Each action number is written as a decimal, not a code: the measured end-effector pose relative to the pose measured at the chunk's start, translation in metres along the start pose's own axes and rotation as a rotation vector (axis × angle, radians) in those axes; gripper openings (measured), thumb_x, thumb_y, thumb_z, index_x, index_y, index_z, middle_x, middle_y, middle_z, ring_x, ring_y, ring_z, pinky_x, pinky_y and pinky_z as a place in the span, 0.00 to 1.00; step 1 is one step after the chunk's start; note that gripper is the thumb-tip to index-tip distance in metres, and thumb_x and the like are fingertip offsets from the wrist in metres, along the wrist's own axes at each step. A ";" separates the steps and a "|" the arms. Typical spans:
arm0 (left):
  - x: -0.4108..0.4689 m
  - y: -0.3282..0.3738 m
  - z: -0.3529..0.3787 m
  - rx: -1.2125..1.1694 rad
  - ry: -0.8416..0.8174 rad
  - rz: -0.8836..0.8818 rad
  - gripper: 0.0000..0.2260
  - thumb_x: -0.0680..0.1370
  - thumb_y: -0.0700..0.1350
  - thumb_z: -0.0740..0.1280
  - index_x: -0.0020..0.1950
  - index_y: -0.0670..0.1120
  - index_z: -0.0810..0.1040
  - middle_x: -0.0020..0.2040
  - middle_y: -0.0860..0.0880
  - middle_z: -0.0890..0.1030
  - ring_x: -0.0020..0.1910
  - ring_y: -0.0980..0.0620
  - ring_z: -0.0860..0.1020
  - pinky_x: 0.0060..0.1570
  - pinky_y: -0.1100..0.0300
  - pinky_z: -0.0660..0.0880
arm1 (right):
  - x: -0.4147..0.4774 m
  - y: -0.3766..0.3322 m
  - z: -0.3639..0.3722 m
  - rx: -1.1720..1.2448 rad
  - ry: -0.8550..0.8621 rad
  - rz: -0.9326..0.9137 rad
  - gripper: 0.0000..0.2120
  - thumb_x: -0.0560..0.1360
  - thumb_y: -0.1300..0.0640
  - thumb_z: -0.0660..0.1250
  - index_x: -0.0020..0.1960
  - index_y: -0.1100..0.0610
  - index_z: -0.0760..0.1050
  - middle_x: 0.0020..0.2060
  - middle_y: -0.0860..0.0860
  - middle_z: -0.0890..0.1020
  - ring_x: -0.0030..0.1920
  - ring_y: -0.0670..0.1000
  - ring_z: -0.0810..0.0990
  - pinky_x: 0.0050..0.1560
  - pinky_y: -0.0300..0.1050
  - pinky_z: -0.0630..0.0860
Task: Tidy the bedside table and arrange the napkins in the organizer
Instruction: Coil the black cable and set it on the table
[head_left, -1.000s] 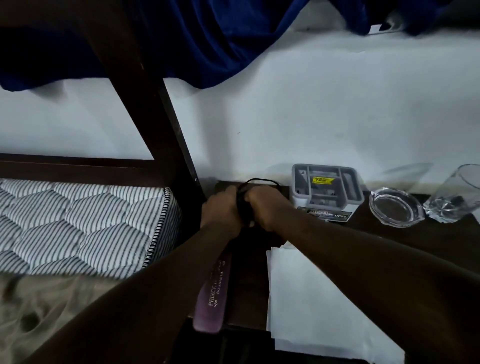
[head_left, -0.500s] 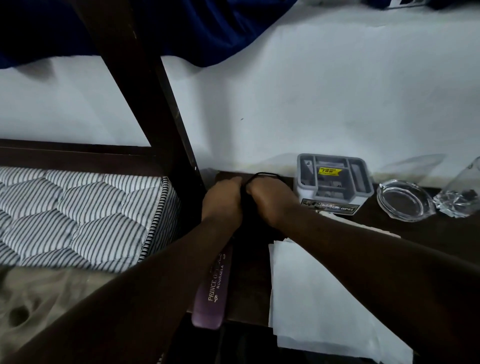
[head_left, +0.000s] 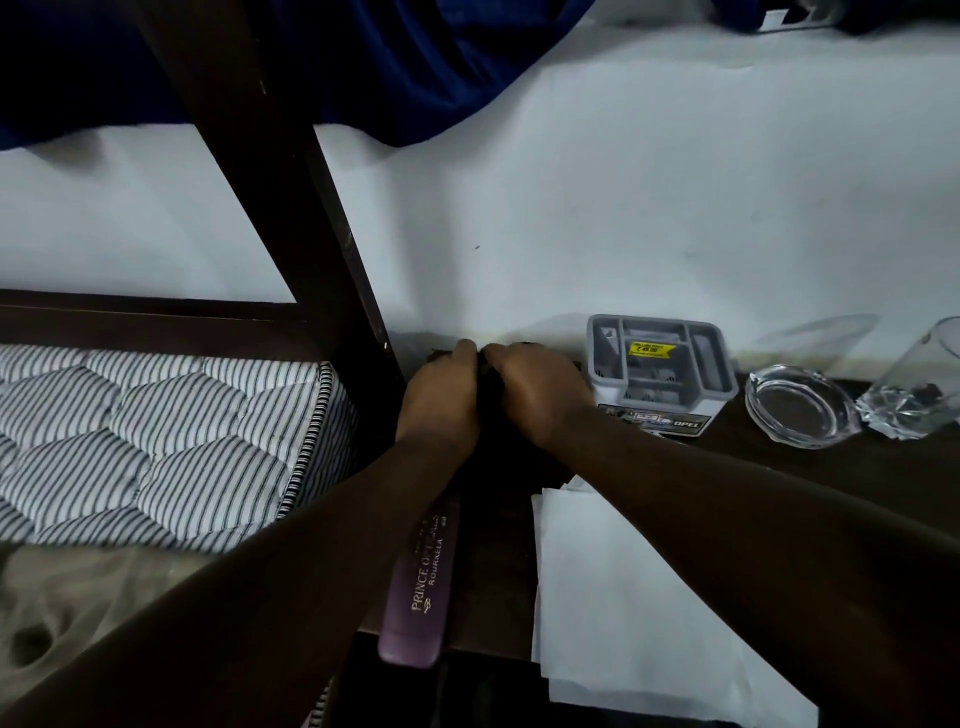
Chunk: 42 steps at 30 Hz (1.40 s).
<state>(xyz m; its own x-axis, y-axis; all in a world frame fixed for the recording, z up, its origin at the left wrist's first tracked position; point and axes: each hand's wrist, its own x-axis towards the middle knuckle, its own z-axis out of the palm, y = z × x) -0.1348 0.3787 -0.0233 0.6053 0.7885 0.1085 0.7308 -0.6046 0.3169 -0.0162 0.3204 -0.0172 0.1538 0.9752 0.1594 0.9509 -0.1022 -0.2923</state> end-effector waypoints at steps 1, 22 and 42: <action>0.000 0.001 -0.006 0.005 0.018 0.012 0.06 0.79 0.38 0.61 0.54 0.45 0.68 0.50 0.40 0.82 0.50 0.37 0.81 0.44 0.50 0.68 | 0.001 -0.001 -0.004 0.005 0.011 0.005 0.07 0.77 0.57 0.63 0.52 0.54 0.78 0.44 0.54 0.84 0.46 0.57 0.82 0.40 0.48 0.72; -0.054 0.096 -0.205 -0.065 0.111 0.127 0.11 0.76 0.39 0.68 0.41 0.52 0.70 0.42 0.48 0.81 0.42 0.46 0.79 0.40 0.52 0.76 | -0.069 -0.060 -0.197 -0.124 0.264 -0.049 0.08 0.75 0.52 0.69 0.53 0.50 0.82 0.48 0.50 0.84 0.51 0.56 0.82 0.44 0.47 0.75; -0.231 0.284 -0.310 -0.247 -0.122 0.560 0.09 0.76 0.37 0.71 0.45 0.50 0.75 0.44 0.47 0.85 0.44 0.49 0.84 0.50 0.52 0.81 | -0.340 -0.088 -0.388 -0.227 0.307 0.124 0.08 0.76 0.46 0.66 0.46 0.47 0.83 0.36 0.47 0.80 0.40 0.53 0.75 0.38 0.46 0.68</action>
<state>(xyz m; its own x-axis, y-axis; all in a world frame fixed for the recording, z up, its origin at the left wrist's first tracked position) -0.1646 0.0601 0.3336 0.9179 0.3321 0.2174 0.2064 -0.8671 0.4533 -0.0477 -0.0785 0.3197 0.3117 0.8520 0.4207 0.9499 -0.2899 -0.1168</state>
